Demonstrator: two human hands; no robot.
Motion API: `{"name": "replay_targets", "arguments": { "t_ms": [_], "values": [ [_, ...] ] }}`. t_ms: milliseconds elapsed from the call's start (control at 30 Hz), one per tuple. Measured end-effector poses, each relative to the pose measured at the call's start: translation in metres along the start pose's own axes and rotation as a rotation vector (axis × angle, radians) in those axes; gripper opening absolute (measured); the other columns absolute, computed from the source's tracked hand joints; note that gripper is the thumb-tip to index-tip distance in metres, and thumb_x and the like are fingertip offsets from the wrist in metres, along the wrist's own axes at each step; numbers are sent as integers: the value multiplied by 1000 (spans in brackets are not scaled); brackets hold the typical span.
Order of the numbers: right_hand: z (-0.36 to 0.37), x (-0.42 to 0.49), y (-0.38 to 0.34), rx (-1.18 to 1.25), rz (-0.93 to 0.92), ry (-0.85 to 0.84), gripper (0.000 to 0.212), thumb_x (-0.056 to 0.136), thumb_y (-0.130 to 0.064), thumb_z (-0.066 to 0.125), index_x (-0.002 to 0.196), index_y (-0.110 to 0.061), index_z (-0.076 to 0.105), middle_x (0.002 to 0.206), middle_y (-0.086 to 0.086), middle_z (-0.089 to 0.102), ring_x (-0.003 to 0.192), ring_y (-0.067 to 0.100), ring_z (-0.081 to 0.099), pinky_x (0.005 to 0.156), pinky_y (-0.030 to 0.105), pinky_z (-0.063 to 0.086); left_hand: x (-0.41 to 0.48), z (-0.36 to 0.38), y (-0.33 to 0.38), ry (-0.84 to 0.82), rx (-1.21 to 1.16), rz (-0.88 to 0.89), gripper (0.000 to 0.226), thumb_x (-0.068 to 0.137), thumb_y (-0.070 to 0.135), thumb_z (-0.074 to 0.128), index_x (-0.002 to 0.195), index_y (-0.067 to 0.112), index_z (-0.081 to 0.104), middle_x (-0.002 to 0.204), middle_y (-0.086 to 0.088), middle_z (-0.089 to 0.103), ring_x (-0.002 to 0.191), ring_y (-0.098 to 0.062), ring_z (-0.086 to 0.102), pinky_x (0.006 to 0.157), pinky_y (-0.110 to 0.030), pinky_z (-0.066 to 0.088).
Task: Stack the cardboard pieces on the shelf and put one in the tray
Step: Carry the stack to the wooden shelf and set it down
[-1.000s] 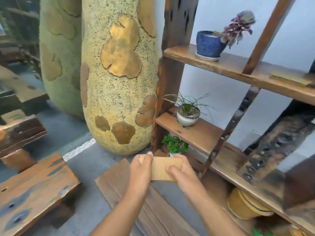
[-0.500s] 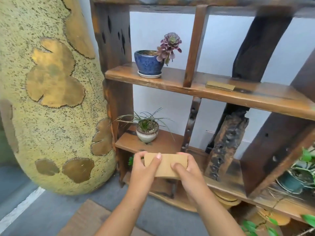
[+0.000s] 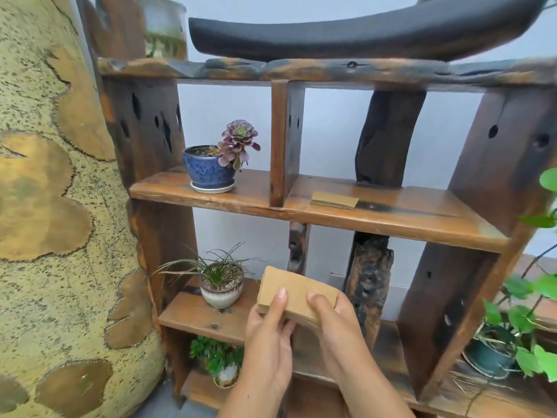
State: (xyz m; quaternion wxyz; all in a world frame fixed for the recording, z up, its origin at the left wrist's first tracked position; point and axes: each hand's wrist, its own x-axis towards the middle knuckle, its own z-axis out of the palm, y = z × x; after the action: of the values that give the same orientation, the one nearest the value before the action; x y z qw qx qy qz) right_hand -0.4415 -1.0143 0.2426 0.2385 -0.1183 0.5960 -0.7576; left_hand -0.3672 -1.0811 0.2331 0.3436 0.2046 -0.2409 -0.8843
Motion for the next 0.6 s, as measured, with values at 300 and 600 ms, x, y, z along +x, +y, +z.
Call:
{"name": "replay_targets", "arguments": {
  "t_ms": [300, 600],
  "values": [
    [15, 21, -25, 100, -47, 59, 24, 91, -8, 60, 115, -4, 59, 107, 20, 74, 98, 30, 73, 94, 51, 56, 33, 32, 9, -181, -84, -33, 57, 79, 16, 73, 133, 11, 58, 115, -16, 75, 102, -25, 74, 82, -37, 59],
    [24, 44, -26, -48, -32, 132, 19, 88, -9, 63, 106, -10, 57, 104, 14, 72, 98, 26, 71, 90, 44, 58, 76, 28, 7, -139, -87, -140, 58, 73, 10, 72, 129, 1, 59, 106, -21, 76, 90, -31, 76, 69, -38, 61]
  ]
}}
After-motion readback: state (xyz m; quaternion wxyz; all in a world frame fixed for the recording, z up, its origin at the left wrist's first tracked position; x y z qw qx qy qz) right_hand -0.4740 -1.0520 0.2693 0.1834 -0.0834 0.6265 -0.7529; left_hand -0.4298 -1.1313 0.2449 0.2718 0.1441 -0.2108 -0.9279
